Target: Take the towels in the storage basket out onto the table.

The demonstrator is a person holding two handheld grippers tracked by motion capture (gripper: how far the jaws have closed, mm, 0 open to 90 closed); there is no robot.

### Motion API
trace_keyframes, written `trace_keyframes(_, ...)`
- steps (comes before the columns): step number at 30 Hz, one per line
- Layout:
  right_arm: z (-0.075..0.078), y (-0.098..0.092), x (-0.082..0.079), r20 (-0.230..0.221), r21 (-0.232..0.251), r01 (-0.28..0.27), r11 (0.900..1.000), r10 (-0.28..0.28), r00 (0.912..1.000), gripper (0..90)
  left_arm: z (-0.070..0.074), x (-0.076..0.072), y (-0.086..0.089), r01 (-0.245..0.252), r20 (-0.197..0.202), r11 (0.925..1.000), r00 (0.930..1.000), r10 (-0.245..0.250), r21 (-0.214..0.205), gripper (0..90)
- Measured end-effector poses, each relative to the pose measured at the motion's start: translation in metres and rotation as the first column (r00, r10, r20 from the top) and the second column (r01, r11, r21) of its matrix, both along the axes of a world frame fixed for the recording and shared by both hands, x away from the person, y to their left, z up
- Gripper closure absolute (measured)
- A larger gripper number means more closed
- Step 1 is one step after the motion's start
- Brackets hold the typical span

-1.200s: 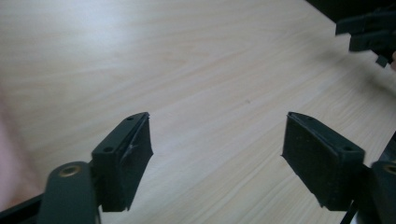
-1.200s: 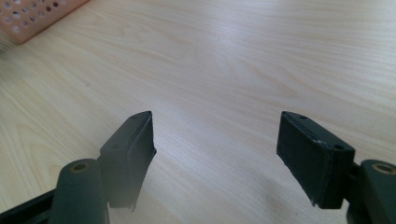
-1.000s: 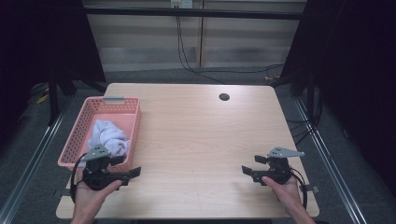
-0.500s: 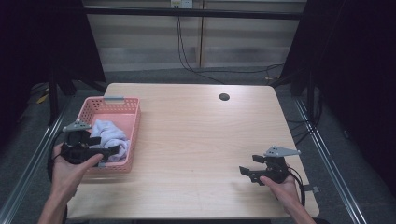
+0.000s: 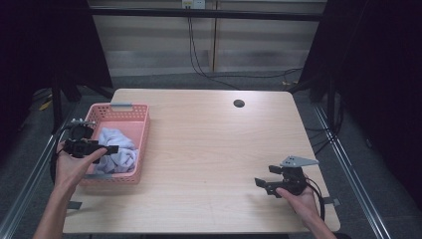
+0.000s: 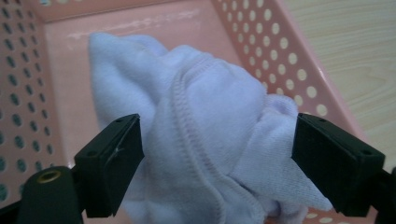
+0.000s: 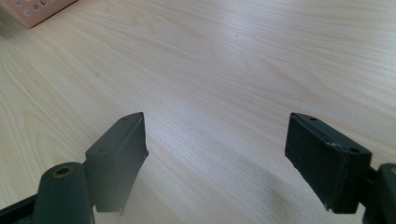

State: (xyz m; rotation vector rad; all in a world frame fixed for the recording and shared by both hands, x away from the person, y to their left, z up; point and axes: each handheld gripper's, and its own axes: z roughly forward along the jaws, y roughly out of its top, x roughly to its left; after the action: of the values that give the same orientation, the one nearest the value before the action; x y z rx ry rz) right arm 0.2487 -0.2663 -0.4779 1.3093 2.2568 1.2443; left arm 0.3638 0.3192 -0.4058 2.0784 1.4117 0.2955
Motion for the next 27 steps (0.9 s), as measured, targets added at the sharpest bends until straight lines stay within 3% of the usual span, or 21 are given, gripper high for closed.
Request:
trace_keyframes(2, 0.0, 0.0, 0.0, 0.0, 0.002, -0.002, 1.0, 0.002, 1.0, 20.1, -0.003, 0.004, -0.002, 0.003, -0.018, 0.9999, 0.9998, -0.003, -0.011, 15.6)
trace_keyframes(5, -0.002, 0.001, 0.001, -0.002, -0.005, -0.014, 0.9999, 0.014, 0.9999, 20.0, -0.011, 0.017, -0.003, -0.002, -0.076, 1.0, 0.9971, 0.002, -0.003, 15.9)
trace_keyframes(6, -0.002, 0.001, 0.001, -0.002, -0.005, -0.014, 0.9999, 0.014, 0.9999, 20.0, -0.011, 0.017, -0.003, -0.002, -0.076, 1.0, 0.9971, 0.002, -0.003, 15.6)
trace_keyframes(7, -0.002, 0.002, 0.001, -0.001, -0.01, -0.02, 0.9997, 0.02, 0.9998, 20.0, -0.014, 0.024, -0.006, -0.003, -0.112, 1.0, 0.9936, 0.004, 0.003, 15.4)
trace_keyframes(8, -0.002, 0.002, 0.001, -0.001, -0.01, -0.02, 0.9997, 0.02, 0.9998, 20.0, -0.014, 0.024, -0.006, -0.003, -0.112, 1.0, 0.9936, 0.004, 0.003, 15.1)
trace_keyframes(9, -0.001, 0.003, 0.001, -0.004, -0.006, -0.025, 0.9997, 0.025, 0.9997, 19.9, -0.018, 0.029, -0.009, 0.021, -0.142, 0.9997, 0.9897, -0.019, 0.014, 14.4)
trace_keyframes(15, -0.001, 0.002, 0.0, -0.005, -0.007, -0.032, 0.9995, 0.032, 0.9995, 20.1, -0.024, 0.033, -0.009, 0.032, -0.173, 0.9987, 0.9846, -0.024, 0.04, 9.5)
trace_keyframes(18, -0.002, 0.002, 0.0, -0.006, -0.009, -0.03, 0.9995, 0.03, 0.9995, 21.5, -0.028, 0.035, -0.006, 0.011, -0.204, 0.9986, 0.979, -0.001, 0.052, 5.8)
trace_keyframes(19, -0.002, 0.002, 0.0, -0.004, -0.01, -0.036, 0.9993, 0.036, 0.9993, 21.6, -0.034, 0.037, -0.008, -0.007, -0.228, 0.9969, 0.9733, 0.025, 0.079, 2.7)
trace_keyframes(20, -0.002, 0.002, 0.0, -0.004, -0.01, -0.036, 0.9993, 0.036, 0.9993, 21.6, -0.034, 0.037, -0.008, -0.007, -0.228, 0.9969, 0.9733, 0.025, 0.079, 0.0)
trace_keyframes(21, -0.002, 0.002, 0.0, -0.005, -0.011, -0.035, 0.9993, 0.035, 0.9994, 21.6, -0.038, 0.039, -0.009, 0.002, -0.25, 0.9962, 0.9681, 0.02, 0.087, 0.0)
trace_keyframes(25, -0.002, 0.003, 0.001, -0.01, -0.015, -0.036, 0.9993, 0.035, 0.9993, 21.6, -0.04, 0.042, -0.017, 0.016, -0.264, 0.9932, 0.9644, 0.015, 0.116, 0.0)
trace_keyframes(27, -0.002, 0.003, 0.001, -0.012, -0.016, -0.042, 0.999, 0.041, 0.9991, 21.7, -0.044, 0.046, -0.018, 0.023, -0.294, 0.9914, 0.9557, 0.016, 0.129, 0.0)
